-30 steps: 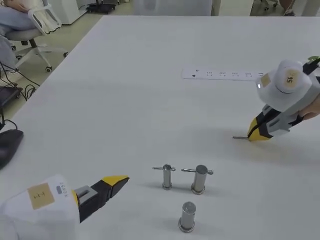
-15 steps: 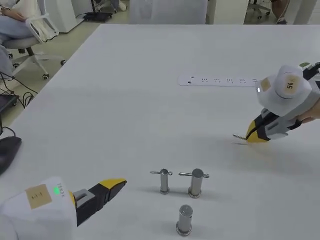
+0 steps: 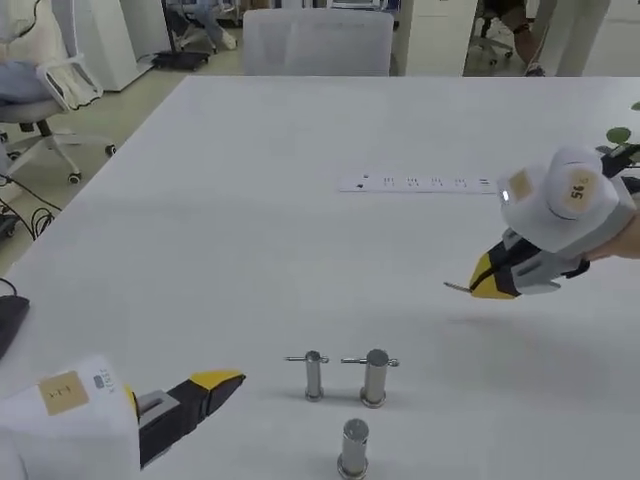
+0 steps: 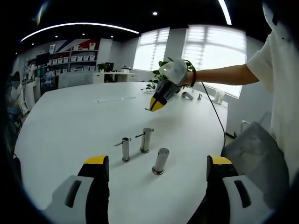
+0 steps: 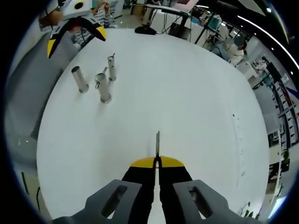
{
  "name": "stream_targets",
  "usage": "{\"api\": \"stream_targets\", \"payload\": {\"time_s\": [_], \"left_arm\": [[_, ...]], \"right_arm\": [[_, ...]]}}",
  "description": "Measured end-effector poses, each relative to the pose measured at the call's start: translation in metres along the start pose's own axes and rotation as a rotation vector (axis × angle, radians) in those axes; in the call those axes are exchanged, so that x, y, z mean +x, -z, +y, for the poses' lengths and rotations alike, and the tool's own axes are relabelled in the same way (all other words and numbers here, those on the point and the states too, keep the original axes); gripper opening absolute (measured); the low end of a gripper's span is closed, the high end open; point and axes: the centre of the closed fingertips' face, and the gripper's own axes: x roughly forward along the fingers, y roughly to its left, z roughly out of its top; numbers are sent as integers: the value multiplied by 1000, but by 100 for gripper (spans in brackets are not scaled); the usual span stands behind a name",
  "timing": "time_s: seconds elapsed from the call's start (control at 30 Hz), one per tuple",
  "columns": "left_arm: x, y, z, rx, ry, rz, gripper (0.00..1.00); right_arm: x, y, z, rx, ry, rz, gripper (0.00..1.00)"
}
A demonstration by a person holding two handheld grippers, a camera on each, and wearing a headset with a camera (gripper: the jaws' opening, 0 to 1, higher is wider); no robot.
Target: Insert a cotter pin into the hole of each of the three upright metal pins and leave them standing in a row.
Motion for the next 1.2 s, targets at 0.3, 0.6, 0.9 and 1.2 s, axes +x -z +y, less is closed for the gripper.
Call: {"api": "stream_targets", "payload": {"time_s": [0.3,0.6,0.9,1.2], "left_arm": [[1,-6,-7,-2,18,-12,79],[2,-9,-15,-58,46,-16,65],[4,-15,-19,-116,66,-42,55],[6,-17,-18,-188,56,-65,45]], "right_arm": [[-19,-20,20,-45,15,-37,2],[-31,-48,47,-111,10,-80,2],[-32,-73,72,-166,-21,-126,2],[-30,-90,92,-203,-47,-162,2]]}}
